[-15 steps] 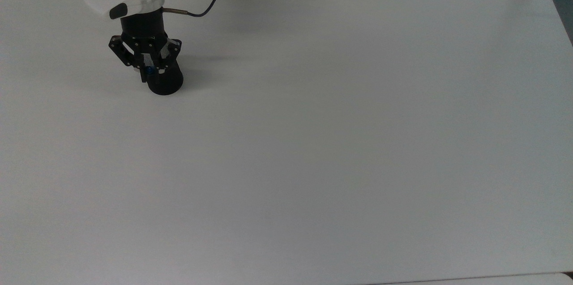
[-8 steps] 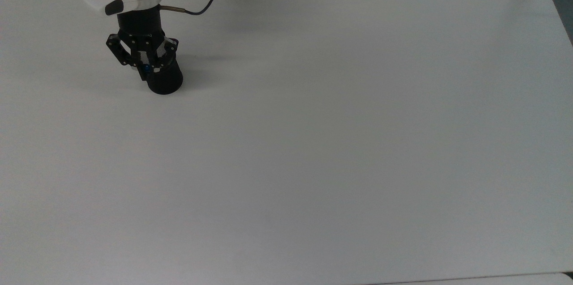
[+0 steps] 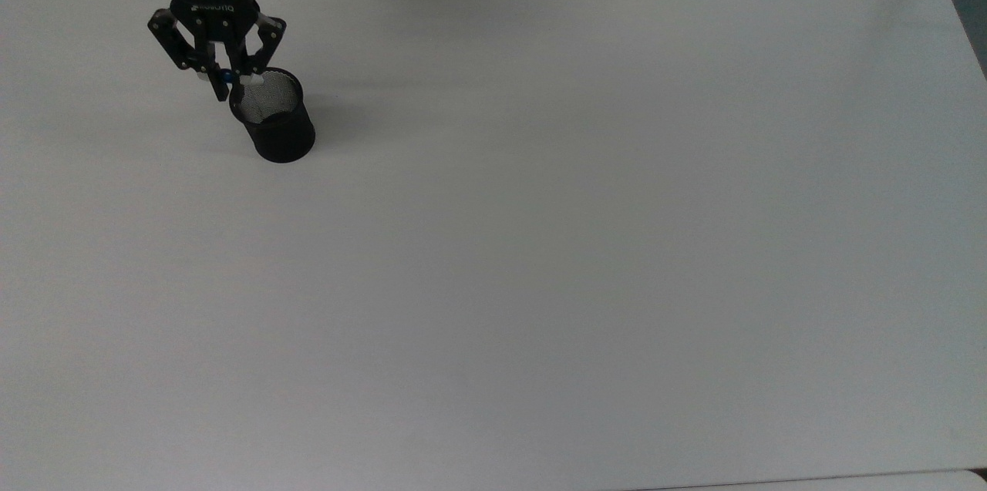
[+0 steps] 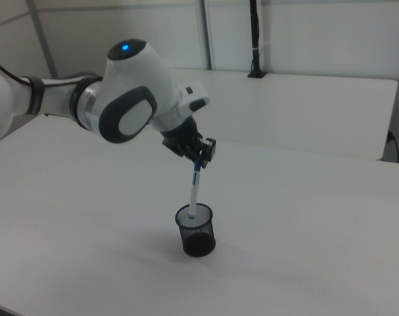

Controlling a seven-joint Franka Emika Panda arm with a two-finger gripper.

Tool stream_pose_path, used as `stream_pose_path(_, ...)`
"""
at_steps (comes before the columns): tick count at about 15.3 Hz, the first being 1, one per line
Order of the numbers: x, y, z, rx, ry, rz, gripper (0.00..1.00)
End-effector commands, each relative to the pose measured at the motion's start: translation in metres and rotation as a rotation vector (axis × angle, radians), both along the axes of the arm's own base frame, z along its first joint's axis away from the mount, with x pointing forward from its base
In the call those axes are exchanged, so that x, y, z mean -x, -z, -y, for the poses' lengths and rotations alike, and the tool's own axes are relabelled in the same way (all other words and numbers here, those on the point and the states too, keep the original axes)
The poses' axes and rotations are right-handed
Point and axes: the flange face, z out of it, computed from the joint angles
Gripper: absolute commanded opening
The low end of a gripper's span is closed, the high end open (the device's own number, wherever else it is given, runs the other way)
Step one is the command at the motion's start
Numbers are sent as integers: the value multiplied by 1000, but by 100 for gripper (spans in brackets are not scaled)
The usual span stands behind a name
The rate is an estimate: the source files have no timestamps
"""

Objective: Remove the marker
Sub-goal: 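Lift the blue marker up out of the pen cup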

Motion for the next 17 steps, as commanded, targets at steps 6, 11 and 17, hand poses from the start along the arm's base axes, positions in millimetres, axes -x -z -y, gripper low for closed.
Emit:
stream_pose_path(6,-24,-78,-77,-181,86,21,0)
stream_pose_path(11,-45,-20,-143,-234,109,-86,0)
stream_pose_path(17,-49,80,-220,-229,74,-271,0)
